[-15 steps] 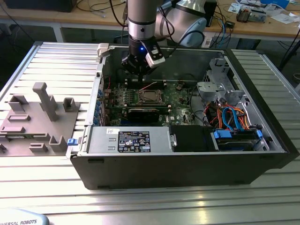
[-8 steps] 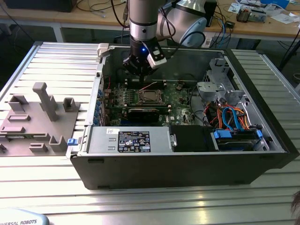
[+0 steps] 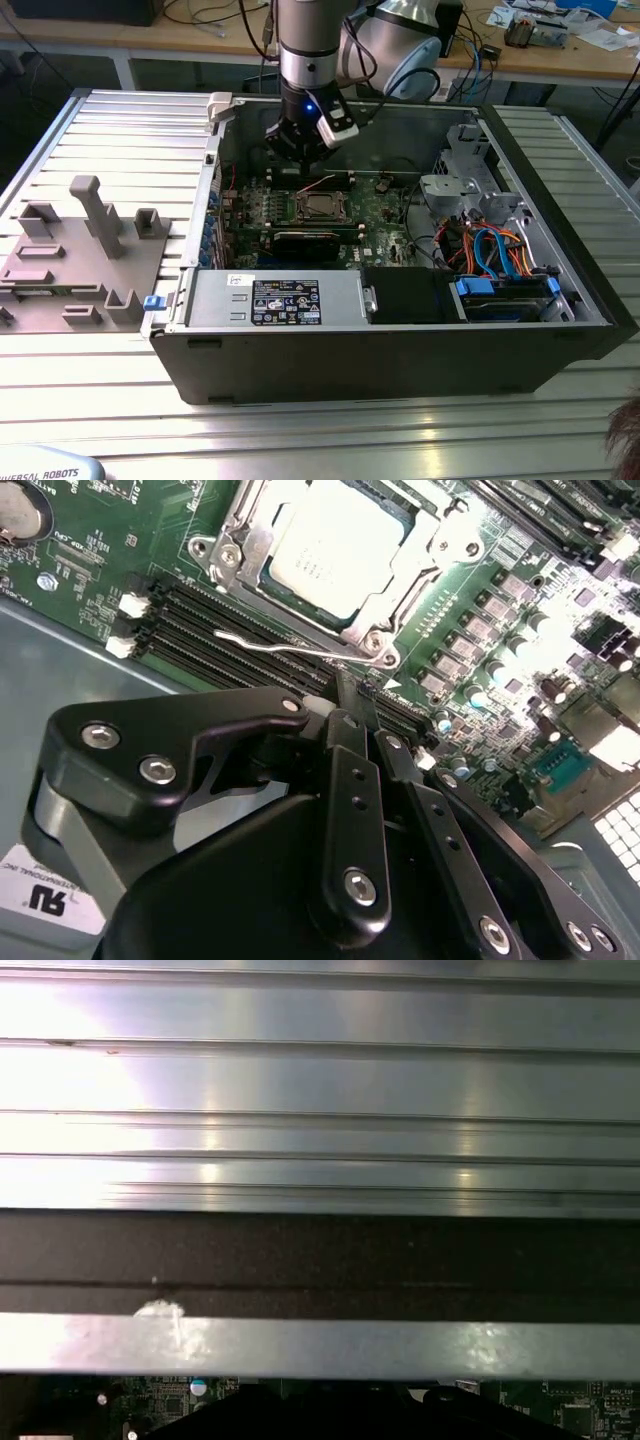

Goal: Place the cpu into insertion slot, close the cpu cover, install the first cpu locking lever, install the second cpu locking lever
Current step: 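Install the first cpu locking lever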

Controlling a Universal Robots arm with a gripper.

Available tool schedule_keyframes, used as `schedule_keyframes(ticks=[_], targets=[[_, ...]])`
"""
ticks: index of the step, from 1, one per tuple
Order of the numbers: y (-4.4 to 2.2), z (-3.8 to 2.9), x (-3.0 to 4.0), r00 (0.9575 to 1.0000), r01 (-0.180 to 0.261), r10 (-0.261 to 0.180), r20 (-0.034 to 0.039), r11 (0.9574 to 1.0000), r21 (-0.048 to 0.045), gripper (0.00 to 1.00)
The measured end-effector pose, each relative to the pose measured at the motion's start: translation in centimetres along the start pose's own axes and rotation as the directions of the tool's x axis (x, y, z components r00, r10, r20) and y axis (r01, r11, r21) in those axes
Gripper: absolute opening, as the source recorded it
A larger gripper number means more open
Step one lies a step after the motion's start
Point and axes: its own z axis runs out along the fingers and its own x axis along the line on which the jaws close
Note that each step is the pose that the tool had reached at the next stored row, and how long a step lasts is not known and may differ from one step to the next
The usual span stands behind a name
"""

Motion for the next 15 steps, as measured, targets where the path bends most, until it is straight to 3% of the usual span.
schedule_keyframes(ticks=[15], targets=[[-0.01,0.21,-0.27,1.0000,0.000,0.000,0.0001,1.0000,-0.0001,0.11]])
